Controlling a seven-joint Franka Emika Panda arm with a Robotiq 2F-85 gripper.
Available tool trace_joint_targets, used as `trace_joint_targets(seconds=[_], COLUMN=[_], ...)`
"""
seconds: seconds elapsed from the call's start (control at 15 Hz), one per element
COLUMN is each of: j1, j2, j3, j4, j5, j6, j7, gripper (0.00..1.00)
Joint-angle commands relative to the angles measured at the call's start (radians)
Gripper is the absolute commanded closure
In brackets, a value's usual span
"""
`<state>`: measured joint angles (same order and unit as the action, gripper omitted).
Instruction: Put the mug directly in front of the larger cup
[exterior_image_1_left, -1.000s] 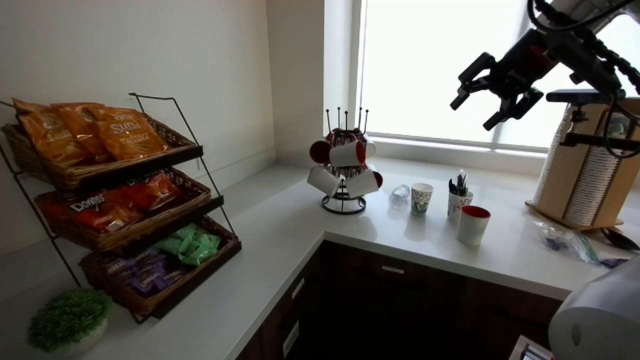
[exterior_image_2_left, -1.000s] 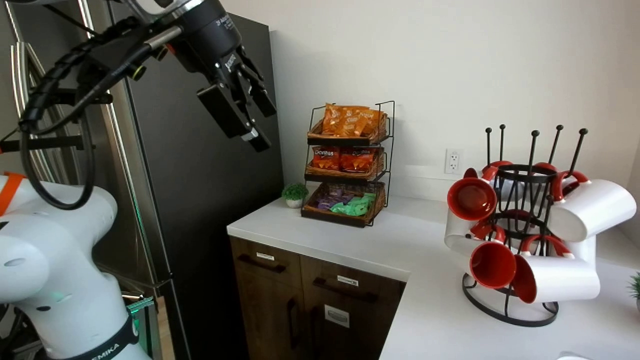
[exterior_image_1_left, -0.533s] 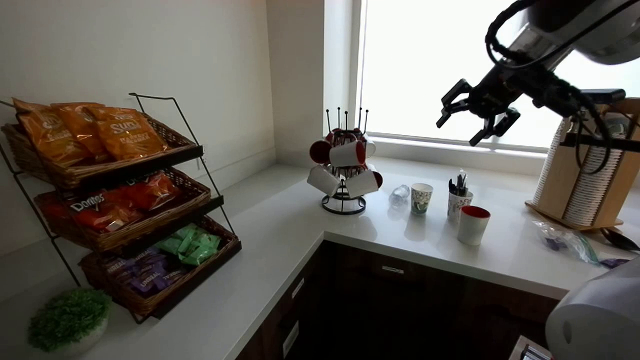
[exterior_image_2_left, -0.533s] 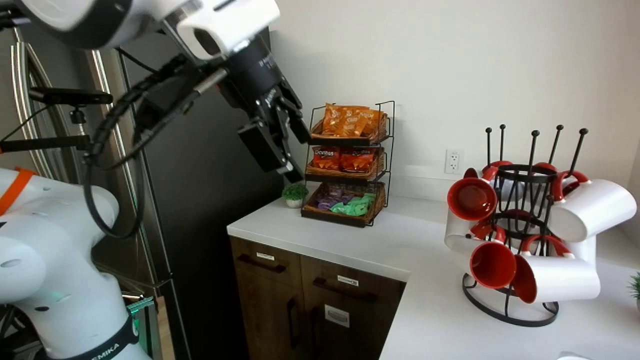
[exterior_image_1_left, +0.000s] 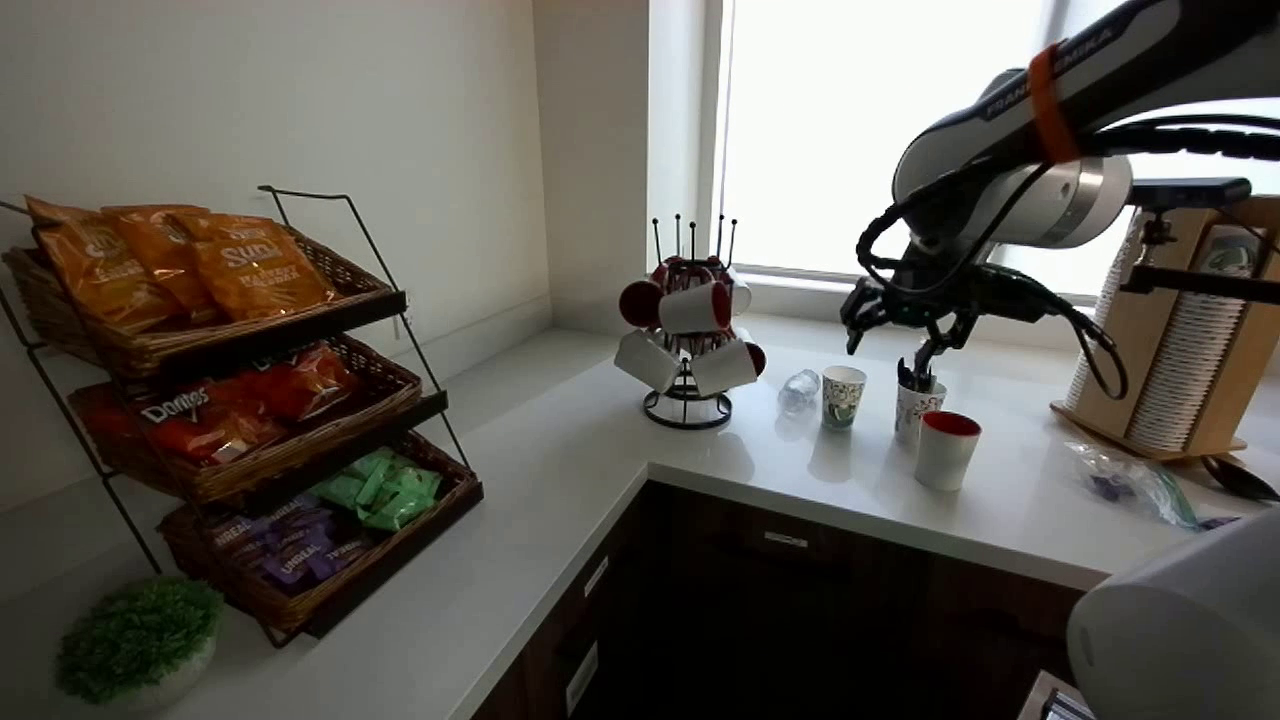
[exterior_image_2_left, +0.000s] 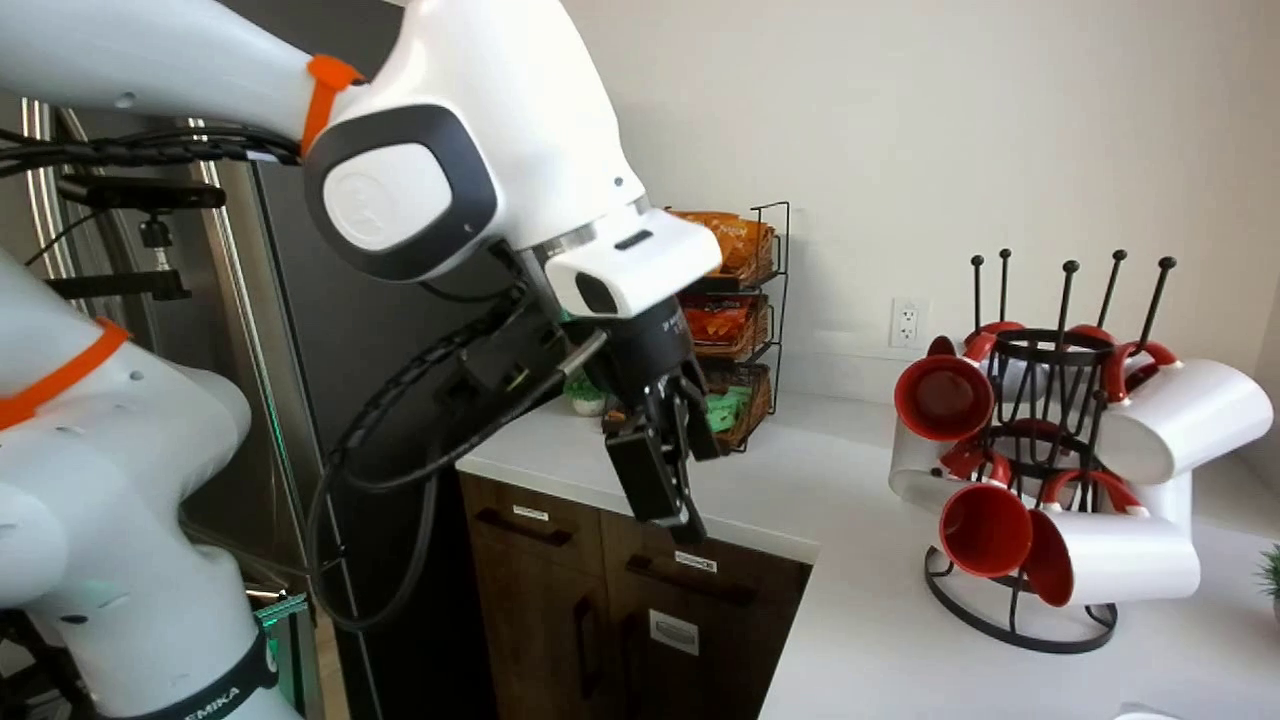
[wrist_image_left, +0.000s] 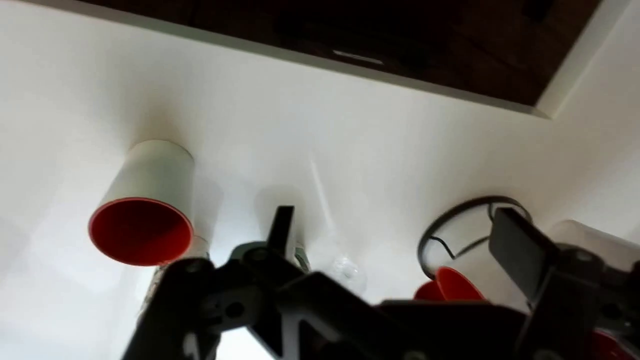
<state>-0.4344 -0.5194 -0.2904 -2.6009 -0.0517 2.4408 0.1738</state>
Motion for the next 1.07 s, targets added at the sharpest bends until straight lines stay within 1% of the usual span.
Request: trace_joint_targets(seconds=[0.0,0.07,0.13,0.27,0.4,0.53,0.67,0.73,0.8,1.0], j1=[-0.052,-0.068,-0.090,-0.117,-0.139,-0.165,-0.183,-0.178,-0.164,-0.157], j2=[0.122,0.154,0.189,0.256,0.327,0.397,0.463,0.484,0.415,0.475], j3=[-0.011,-0.017,-0.020,-0.037,-0.063,-0.079,-0.088,-0.094,-0.103,-0.114], j4=[0.034,0.034,0.036,0.051,0.083,0.119,0.162,0.182,0.131,0.172], j5=[-0.070,-0.084,-0.095,-0.083,-0.067,-0.078,-0.092,-0.076,-0.066,-0.064], j6=[-0.026,-0.010,0.014,0.034,0.070,0.125,0.146,0.119,0.125,0.125], j7=[-0.026,-0.009,0.033,0.103,0.158,0.228,0.316,0.339,0.260,0.305], gripper=[0.00,0.00,0.00,0.00,0.00,0.00,0.00,0.00,0.00,0.00])
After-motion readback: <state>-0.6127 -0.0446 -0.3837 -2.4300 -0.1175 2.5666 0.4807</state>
